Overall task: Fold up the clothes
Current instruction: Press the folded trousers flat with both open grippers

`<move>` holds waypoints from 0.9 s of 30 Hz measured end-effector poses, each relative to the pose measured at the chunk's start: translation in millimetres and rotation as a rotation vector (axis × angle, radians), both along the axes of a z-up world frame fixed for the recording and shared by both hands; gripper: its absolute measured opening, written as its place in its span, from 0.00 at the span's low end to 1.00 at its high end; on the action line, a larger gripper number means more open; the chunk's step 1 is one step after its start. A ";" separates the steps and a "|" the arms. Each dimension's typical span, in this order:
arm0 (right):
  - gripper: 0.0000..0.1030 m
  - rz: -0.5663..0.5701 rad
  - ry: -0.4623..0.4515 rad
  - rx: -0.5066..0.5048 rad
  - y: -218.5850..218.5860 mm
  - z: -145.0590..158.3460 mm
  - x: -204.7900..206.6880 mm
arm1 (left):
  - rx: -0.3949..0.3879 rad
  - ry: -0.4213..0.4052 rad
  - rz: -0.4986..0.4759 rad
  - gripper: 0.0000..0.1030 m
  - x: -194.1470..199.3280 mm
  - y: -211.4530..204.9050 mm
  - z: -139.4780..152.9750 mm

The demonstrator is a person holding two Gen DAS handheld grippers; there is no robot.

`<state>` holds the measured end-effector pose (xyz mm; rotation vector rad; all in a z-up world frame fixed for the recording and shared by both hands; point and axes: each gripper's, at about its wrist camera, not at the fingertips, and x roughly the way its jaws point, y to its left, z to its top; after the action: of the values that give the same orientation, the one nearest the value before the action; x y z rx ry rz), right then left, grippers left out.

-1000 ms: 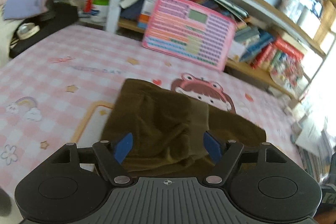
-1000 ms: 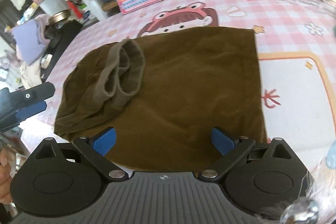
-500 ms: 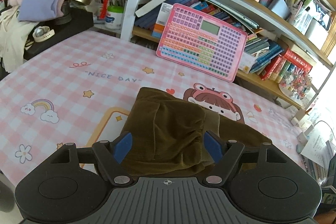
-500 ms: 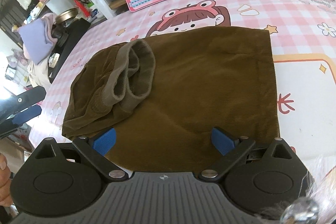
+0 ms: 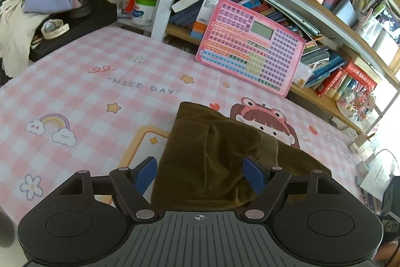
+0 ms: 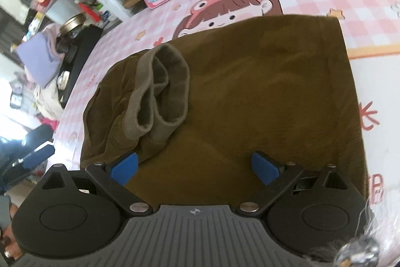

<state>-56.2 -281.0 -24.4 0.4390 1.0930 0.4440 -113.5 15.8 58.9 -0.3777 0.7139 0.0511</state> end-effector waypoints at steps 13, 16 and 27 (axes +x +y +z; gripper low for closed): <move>0.96 -0.078 0.037 0.039 18.9 -0.8 19.6 | -0.021 0.013 -0.028 0.76 13.5 35.0 -6.0; 0.96 -0.079 0.047 0.051 27.4 -1.3 24.5 | -0.027 0.012 -0.032 0.76 15.7 43.0 -6.1; 0.96 -0.096 0.048 0.042 50.5 -1.5 26.7 | -0.053 0.005 -0.027 0.76 17.5 68.5 -9.7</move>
<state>-29.5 -230.5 -26.0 0.5392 1.1057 0.3738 -96.0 84.3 49.2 -0.4192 0.7265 0.0077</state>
